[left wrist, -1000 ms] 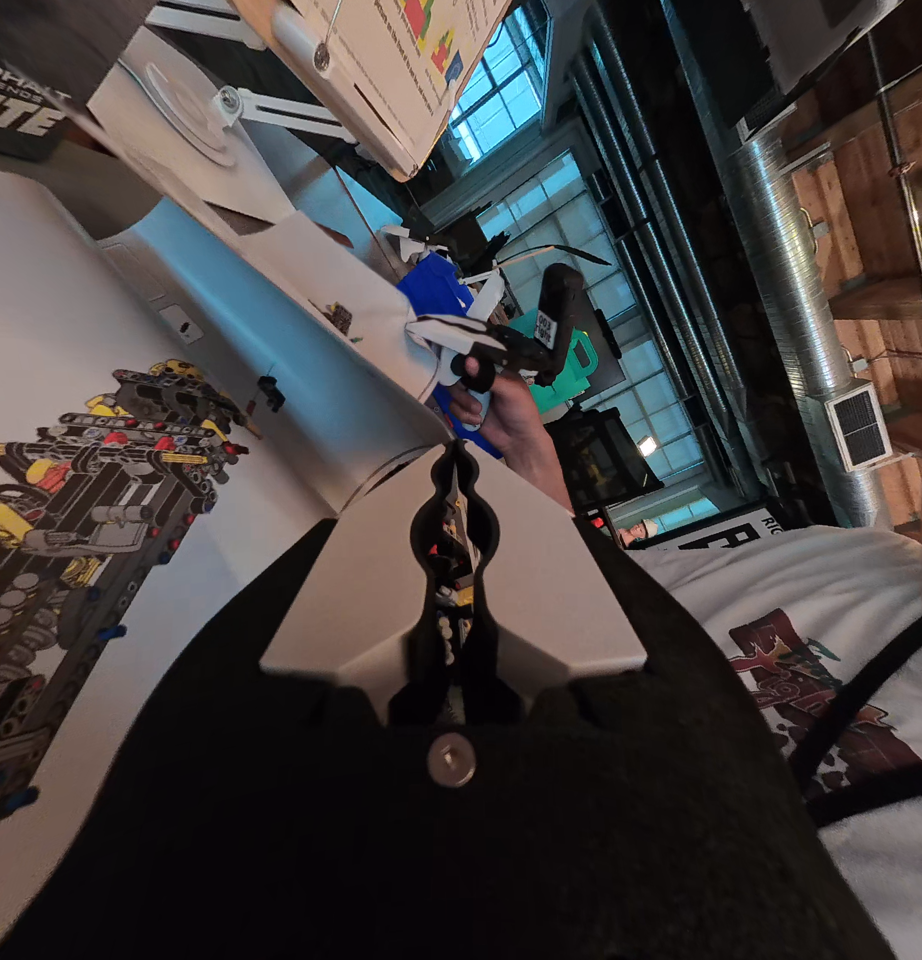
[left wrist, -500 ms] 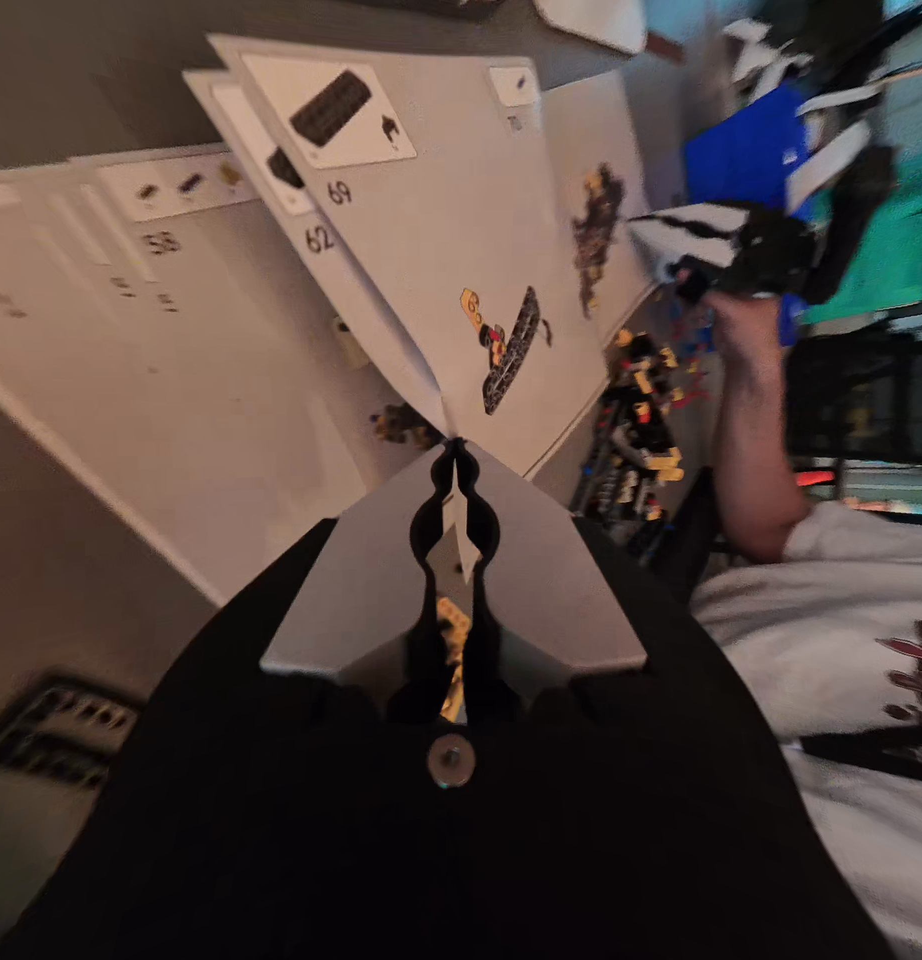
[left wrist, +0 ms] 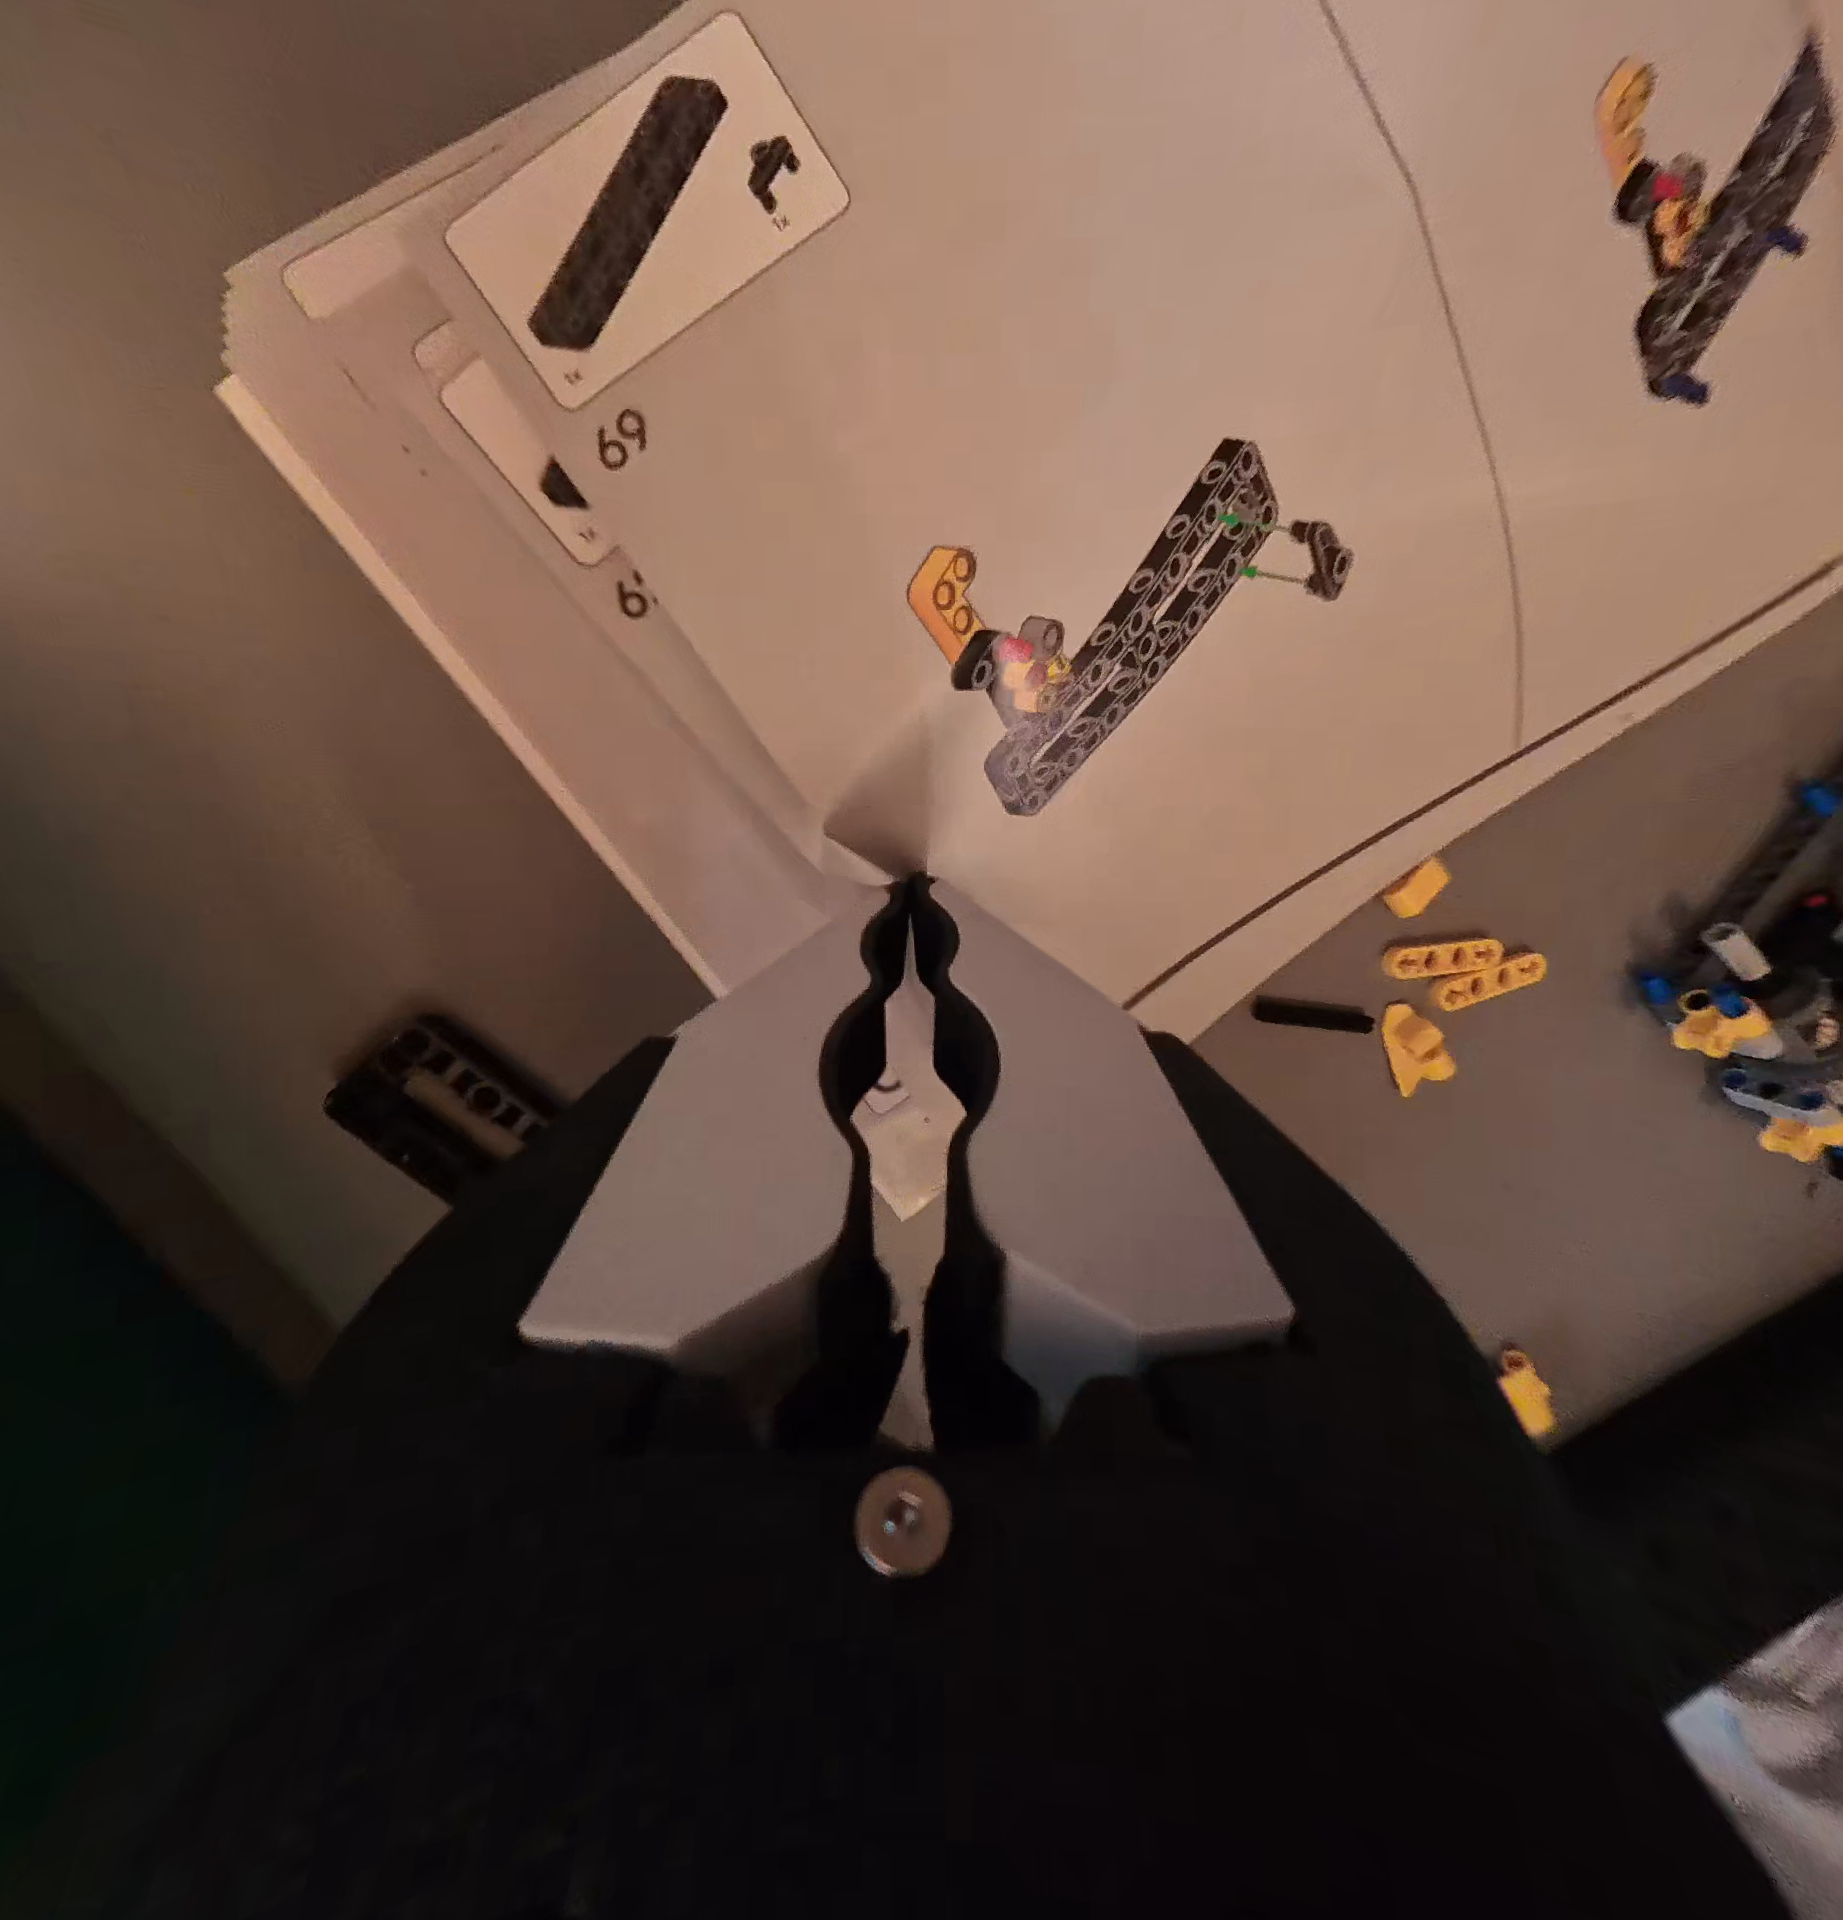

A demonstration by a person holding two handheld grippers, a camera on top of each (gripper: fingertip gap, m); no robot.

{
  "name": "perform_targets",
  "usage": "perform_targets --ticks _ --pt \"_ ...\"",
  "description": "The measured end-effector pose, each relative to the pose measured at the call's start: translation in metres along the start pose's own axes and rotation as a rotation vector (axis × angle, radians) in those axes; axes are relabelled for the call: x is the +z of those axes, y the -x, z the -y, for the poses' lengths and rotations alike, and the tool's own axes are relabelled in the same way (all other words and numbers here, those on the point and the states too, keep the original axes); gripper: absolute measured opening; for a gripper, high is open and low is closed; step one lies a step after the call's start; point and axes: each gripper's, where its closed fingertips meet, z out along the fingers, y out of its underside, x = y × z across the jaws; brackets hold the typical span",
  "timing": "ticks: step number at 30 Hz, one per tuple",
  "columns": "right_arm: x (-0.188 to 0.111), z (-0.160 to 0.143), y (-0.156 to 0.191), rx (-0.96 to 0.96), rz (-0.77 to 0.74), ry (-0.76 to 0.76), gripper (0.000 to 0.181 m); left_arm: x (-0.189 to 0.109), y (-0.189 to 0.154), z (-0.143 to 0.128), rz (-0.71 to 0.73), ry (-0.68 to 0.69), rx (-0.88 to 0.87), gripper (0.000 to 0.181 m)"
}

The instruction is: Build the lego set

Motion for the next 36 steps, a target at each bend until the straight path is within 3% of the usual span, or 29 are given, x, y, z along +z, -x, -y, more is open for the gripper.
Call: perform_targets --ticks 2,4,8,14,16,18,21,23,25,29,31,36 --pt "-0.017 0.053 0.059 -0.199 0.246 -0.179 0.000 0.004 0.001 0.000 0.021 0.002 0.006 0.001" --pt "-0.024 0.081 0.120 -0.380 0.490 -0.294 0.000 0.005 0.000 -0.001 0.031 0.008 0.012 0.001" --pt "0.010 0.077 0.168 -0.543 0.712 -0.196 0.000 0.004 0.008 -0.001 0.112 0.025 0.045 0.000" --pt "0.022 0.074 0.178 -0.588 0.705 -0.124 0.000 -0.007 0.015 -0.002 0.177 0.038 0.073 0.005" --pt "0.023 0.074 0.179 -0.584 0.697 -0.094 0.000 -0.020 0.024 0.004 0.277 0.010 0.082 0.014" --pt "0.024 0.074 0.180 -0.567 0.706 -0.078 0.000 -0.041 0.026 0.017 0.395 -0.075 0.093 0.019" --pt "0.023 0.076 0.181 -0.544 0.713 -0.068 0.000 -0.056 0.001 0.033 0.412 -0.232 0.092 0.020" --pt "0.018 0.080 0.180 -0.504 0.765 -0.050 0.000 -0.039 -0.019 0.032 0.330 -0.257 0.097 0.014" --pt "0.013 0.088 0.178 -0.440 0.851 -0.049 0.000 -0.012 -0.019 0.018 0.291 -0.184 0.086 0.002" --pt "0.014 0.133 0.151 -0.285 0.888 -0.252 0.000 0.006 -0.019 0.001 0.240 -0.142 0.059 0.000" --pt "0.035 0.151 0.130 -0.212 0.807 -0.314 0.000 0.008 -0.020 -0.004 0.220 -0.137 0.042 0.000" --pt "0.083 0.134 0.125 -0.334 0.665 -0.261 0.000 0.011 -0.017 -0.009 0.205 -0.137 0.020 0.000"
